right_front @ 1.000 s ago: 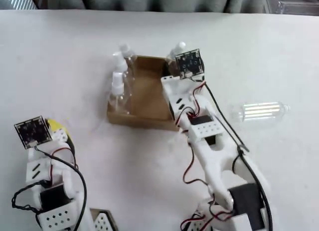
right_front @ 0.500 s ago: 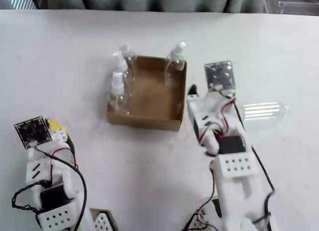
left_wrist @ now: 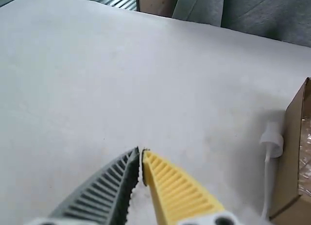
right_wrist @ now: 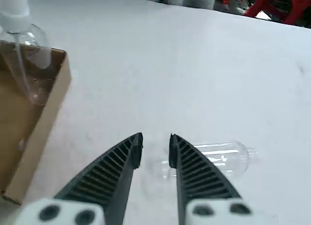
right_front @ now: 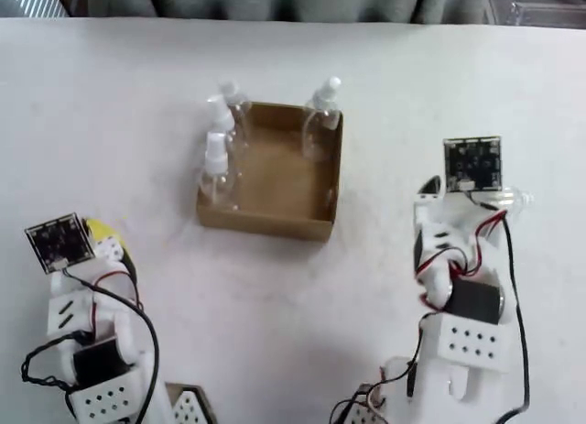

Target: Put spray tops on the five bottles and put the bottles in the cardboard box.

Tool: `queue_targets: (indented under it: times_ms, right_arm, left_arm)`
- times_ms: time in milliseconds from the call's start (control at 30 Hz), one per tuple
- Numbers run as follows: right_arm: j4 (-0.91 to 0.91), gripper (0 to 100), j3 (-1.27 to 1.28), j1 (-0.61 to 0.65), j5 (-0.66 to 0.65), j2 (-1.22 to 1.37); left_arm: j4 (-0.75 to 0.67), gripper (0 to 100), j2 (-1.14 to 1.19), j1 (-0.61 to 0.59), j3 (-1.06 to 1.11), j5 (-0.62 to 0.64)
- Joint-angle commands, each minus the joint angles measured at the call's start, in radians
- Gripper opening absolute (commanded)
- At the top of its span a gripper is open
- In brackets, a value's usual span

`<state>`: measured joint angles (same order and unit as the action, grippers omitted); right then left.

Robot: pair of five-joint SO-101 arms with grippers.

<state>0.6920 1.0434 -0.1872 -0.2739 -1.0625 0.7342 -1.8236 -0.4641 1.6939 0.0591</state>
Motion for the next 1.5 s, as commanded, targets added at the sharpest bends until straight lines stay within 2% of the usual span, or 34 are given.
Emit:
queue_targets:
  times_ms: [0,100,167,433,633,933,1167,1467]
  right_arm:
    - [-0.119,4.8,-0.044,-0.082,-0.008,0.140]
    - [-0.114,4.8,-0.166,-0.131,0.006,0.343]
    - [-0.062,4.8,-0.302,-0.166,0.060,0.495]
    - [0.429,5.3,-1.003,-0.225,0.203,1.040]
    - [0.610,5.3,-1.344,-0.240,0.298,1.308]
    - [0.745,5.8,-1.596,-0.266,0.482,1.480]
    - [0.817,24.3,-1.625,-0.257,0.641,1.514]
    - [0.780,25.3,-1.631,-0.242,0.829,1.593]
  left_arm:
    - [-0.018,2,-0.004,-0.008,-0.002,-0.006]
    - [-0.018,2,-0.004,-0.008,-0.002,-0.006]
    - [-0.018,2,-0.004,-0.008,-0.002,-0.006]
    - [-0.018,2,-0.004,-0.008,-0.002,-0.006]
    - [-0.018,2,-0.004,-0.008,-0.002,-0.008]
    - [-0.018,2,-0.004,-0.005,-0.002,-0.009]
    - [-0.017,2,-0.004,-0.005,-0.002,-0.011]
    - [-0.003,2,-0.004,-0.005,-0.002,-0.012]
